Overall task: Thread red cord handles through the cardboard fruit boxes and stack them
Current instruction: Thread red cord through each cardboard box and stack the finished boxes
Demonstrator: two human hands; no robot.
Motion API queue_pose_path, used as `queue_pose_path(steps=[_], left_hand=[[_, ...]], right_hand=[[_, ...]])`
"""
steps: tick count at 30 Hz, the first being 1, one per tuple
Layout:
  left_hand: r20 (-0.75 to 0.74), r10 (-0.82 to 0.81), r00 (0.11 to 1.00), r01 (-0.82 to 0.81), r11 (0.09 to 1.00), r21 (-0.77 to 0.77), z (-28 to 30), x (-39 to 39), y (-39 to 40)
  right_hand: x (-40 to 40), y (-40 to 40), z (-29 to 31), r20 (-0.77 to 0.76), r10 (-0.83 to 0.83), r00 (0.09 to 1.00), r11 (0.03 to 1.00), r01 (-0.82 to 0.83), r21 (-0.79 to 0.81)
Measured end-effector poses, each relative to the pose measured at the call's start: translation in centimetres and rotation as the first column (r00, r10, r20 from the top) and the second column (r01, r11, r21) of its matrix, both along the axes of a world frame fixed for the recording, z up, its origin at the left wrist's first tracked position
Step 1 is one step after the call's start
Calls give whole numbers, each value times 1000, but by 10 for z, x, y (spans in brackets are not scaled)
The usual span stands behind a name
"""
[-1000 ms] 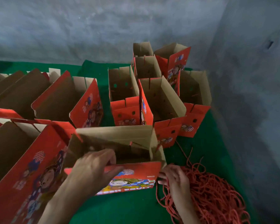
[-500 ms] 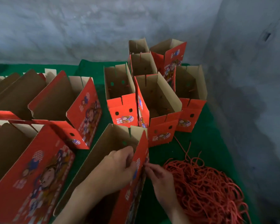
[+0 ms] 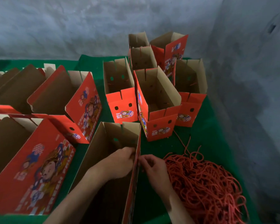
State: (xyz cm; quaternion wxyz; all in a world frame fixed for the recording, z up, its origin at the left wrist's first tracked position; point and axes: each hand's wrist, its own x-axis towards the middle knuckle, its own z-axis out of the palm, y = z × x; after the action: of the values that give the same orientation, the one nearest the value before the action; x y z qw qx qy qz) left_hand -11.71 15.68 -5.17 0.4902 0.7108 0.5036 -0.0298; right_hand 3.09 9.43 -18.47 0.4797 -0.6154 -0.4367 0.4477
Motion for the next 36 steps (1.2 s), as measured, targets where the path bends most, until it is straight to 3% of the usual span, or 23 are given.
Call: queue_pose_path(steps=[2,4,9,14,16,18,19,20,21,23,25,27,29,32,34,36], left_hand=[[-144,-35,989,54,990,127,-5,5,4],[-197,-24,980,67,974,216,-7,9,8],[-258,-36,966,103,963,249,-12,8,13],[-313,-24,949,113,956,270,-15,7,12],[-326,-31,945,119,960,255,-17,5,12],[-314,16,949,68,965,253,-17,1,14],[-314,50,948,36,964,264,-16,-1,16],[-317,84,945,7,961,278,-14,-3,18],[-305,120,945,-31,959,282,-11,-5,19],[-205,150,967,-104,970,222,-2,-6,14],[24,223,975,-224,974,46,9,-6,5],[123,287,950,-269,952,-143,22,-2,-3],[61,189,980,-182,977,-112,29,1,-7],[-141,53,989,-39,994,100,32,4,-5],[-271,64,960,24,951,309,31,6,2],[-315,136,939,25,889,457,29,9,8]], right_hand=[[-3,2,2,37,-17,999,1000,18,-15],[-7,3,4,68,-53,996,999,54,-11],[-16,3,6,231,-73,970,997,71,17],[-3,-4,3,88,160,983,986,-163,33],[8,-5,-10,307,236,922,971,-230,-58],[21,-6,-26,627,300,719,952,-181,-247],[28,-7,-31,703,306,642,942,-96,-322],[35,-10,-35,729,277,626,941,-24,-338],[41,-12,-37,711,226,666,949,13,-314],[51,-10,-34,490,55,870,970,69,-231],[51,2,-21,67,-84,994,958,99,-268],[50,16,-6,-330,-134,934,937,10,-350],[51,26,5,-557,-148,817,950,-39,-310],[57,31,20,-718,-84,691,987,-41,-155],[61,32,26,-774,-53,631,996,-23,-88],[63,31,25,-730,-92,677,994,18,-108]])
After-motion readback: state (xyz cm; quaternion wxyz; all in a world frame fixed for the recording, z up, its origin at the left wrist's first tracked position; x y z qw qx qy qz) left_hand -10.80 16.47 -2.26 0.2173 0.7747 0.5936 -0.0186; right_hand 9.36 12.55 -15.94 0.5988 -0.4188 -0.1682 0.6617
